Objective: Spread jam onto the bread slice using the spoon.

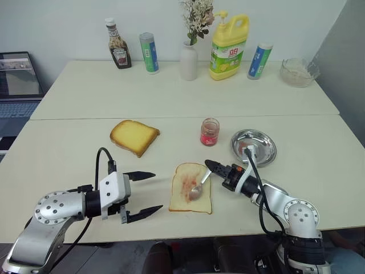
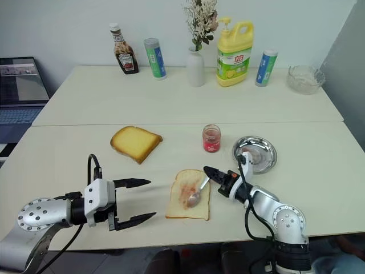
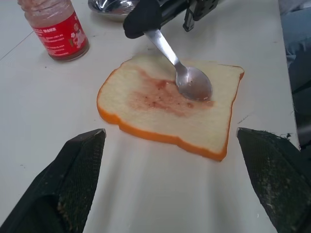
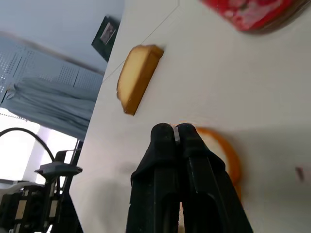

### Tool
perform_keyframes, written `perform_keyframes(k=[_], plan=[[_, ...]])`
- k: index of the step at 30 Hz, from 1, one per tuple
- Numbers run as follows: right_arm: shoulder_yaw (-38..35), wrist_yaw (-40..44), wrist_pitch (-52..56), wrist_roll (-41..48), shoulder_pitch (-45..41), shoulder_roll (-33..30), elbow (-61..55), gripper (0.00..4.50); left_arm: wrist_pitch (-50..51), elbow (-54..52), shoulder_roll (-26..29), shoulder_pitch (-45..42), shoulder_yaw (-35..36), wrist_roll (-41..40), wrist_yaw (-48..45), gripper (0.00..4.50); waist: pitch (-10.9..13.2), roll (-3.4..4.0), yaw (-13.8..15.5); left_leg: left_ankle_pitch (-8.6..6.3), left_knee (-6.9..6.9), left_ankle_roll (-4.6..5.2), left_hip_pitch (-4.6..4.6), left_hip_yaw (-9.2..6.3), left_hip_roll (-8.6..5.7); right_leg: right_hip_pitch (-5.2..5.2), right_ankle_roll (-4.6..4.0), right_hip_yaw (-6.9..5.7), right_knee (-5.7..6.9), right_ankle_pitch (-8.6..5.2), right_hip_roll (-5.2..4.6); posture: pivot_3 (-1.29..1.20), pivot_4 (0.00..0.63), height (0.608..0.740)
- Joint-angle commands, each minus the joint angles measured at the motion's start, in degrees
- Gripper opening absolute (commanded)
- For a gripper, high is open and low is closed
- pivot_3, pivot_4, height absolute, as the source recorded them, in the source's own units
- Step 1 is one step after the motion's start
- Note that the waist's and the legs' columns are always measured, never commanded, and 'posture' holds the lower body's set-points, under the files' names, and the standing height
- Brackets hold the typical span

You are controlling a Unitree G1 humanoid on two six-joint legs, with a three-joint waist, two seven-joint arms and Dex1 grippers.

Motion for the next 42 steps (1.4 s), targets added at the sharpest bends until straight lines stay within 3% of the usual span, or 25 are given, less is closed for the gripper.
perform_keyframes(k=[1, 10, 16, 21, 31, 42], plan=[[-2.4, -2.4, -6.1, -3.6, -2.0, 2.2, 2.0, 0.04, -0.8, -1.0, -0.3, -0.3, -0.4, 0.0, 0.3, 4.50, 0.0, 0.00, 0.0, 0.00, 0.00, 0.00, 0.00, 0.00, 0.00, 0.00, -0.01, 0.00, 0.00, 0.00, 0.01, 0.00, 0.150, 0.740], [-4.7, -5.5, -7.5, -3.3, -4.5, 5.0, 5.4, 0.04, -0.7, -1.7, 0.0, 0.6, -0.6, -0.2, 0.2, 4.50, 0.0, 0.00, 0.0, 0.00, 0.01, 0.00, 0.00, 0.01, -0.01, 0.01, -0.17, 0.00, 0.00, 0.11, -0.01, 0.00, 0.150, 0.740], [-0.5, 0.7, 4.2, 8.2, -0.3, 0.0, -1.9, 0.04, -0.2, -2.4, 0.0, 0.4, -0.9, -0.3, 0.6, 4.50, 0.0, 0.00, 0.0, 0.00, -0.04, 0.00, 0.00, -0.02, 0.01, 0.01, -0.18, -0.01, -0.01, 0.10, -0.01, 0.00, 0.150, 0.740], [0.9, 4.2, 5.5, 9.7, 0.3, -4.0, -3.5, 0.04, 0.0, -2.4, 0.0, 0.2, -1.0, -0.3, 0.7, 4.50, 0.0, 0.00, 0.0, 0.00, 0.00, 0.00, -0.01, 0.01, 0.00, 0.01, -0.13, 0.01, -0.03, 0.07, -0.01, 0.00, 0.150, 0.740], [-2.6, -4.4, -4.3, 4.9, -4.9, 3.5, 3.4, 0.04, 0.2, -3.0, 0.1, 0.4, -1.3, -0.3, 0.9, 4.50, 0.0, 0.00, 0.0, 0.00, -0.01, 0.00, -0.02, 0.00, 0.00, 0.01, -0.02, 0.00, -0.03, 0.02, 0.00, 0.00, 0.150, 0.740], [4.7, 2.3, 2.8, 4.4, -0.6, -2.3, -1.2, 0.04, 0.6, -3.5, 0.2, 0.1, -1.3, -0.3, 1.2, 4.50, 0.0, 0.00, 0.0, 0.00, -0.02, 0.00, -0.02, 0.00, 0.00, 0.00, -0.17, 0.00, -0.04, 0.10, -0.01, 0.00, 0.150, 0.740]])
